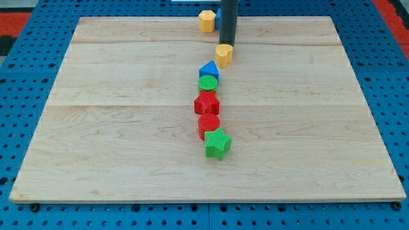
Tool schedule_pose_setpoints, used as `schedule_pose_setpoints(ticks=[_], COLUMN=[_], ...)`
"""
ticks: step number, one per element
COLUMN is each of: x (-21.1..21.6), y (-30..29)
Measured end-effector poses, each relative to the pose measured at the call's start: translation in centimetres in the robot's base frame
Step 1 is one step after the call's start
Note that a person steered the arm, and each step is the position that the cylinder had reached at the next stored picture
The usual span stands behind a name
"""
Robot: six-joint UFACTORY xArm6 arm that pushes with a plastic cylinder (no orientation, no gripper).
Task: Push the yellow heart left a bit
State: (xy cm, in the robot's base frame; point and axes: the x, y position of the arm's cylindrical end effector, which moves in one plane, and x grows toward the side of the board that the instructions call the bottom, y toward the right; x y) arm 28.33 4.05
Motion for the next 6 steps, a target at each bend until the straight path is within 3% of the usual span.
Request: schedule_pose_setpoints(ticks=[2, 4, 6], x=[0.0, 1.0, 3.1], y=[1.4, 13.8, 13.9])
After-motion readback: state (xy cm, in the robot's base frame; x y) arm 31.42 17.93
